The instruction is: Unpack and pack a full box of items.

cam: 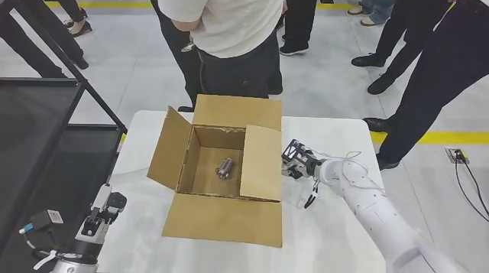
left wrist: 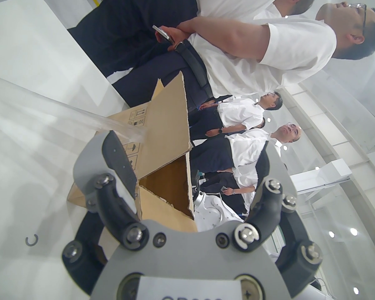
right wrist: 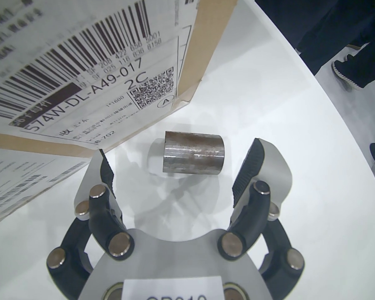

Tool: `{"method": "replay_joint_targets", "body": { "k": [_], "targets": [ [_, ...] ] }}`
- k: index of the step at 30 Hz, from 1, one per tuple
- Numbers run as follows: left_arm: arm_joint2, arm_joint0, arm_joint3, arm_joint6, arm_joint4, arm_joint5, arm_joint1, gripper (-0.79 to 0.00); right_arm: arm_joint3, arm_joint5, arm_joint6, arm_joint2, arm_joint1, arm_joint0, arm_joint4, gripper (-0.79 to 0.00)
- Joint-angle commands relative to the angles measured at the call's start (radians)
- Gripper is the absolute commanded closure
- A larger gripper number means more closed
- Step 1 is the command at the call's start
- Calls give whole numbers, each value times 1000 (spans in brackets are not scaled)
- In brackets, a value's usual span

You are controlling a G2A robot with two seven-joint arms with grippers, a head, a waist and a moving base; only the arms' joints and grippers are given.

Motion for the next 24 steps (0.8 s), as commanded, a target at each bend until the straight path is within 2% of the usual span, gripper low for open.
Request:
{"method": "replay_joint_targets", "body": {
  "k": [1, 8, 11, 12, 19, 24],
  "targets": [
    [0, 0, 0, 0, 0, 0, 0, -785, 10, 2, 2, -1, -4, 4, 0, -332],
    [0, 0, 0, 0, 0, 0, 0, -785, 44, 14, 3, 3, -18, 15, 16, -197],
    [0, 0, 0, 0, 0, 0, 0, -785, 55, 18, 5, 6, -22, 20, 23, -99],
    [0, 0, 0, 0, 0, 0, 0, -785, 59, 20, 5, 7, -22, 21, 24, 0],
    [0, 0, 0, 0, 0, 0, 0, -785, 85, 23, -21, 14, -18, 31, 25, 0],
    [0, 0, 0, 0, 0, 0, 0, -785, 104, 2, -87, 23, 0, 36, 16, 0]
  ]
}}
